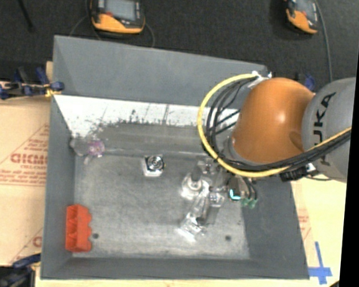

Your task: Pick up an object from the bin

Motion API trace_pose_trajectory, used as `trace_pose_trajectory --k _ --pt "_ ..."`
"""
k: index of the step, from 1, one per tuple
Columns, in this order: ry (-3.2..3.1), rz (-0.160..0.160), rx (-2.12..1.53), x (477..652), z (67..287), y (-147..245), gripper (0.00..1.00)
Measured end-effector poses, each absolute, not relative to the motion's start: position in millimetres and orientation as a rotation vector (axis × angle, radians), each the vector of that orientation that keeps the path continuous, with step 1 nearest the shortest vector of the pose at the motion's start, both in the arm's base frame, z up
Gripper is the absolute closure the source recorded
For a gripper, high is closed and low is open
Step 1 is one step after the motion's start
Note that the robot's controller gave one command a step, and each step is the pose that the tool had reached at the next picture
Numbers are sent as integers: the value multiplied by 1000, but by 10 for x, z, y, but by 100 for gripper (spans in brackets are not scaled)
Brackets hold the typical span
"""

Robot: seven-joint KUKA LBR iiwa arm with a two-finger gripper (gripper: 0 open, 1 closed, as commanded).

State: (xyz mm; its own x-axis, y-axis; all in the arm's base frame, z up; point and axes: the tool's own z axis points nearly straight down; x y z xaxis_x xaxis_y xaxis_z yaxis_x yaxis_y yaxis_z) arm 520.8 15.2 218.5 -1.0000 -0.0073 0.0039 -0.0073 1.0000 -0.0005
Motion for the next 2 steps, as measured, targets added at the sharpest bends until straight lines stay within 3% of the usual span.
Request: trace_pose_trajectory --k 1,2 --pt "-3000 1 929 5253 856 -613 0" --pt "-2738 2 1548 5486 703 -591 0"
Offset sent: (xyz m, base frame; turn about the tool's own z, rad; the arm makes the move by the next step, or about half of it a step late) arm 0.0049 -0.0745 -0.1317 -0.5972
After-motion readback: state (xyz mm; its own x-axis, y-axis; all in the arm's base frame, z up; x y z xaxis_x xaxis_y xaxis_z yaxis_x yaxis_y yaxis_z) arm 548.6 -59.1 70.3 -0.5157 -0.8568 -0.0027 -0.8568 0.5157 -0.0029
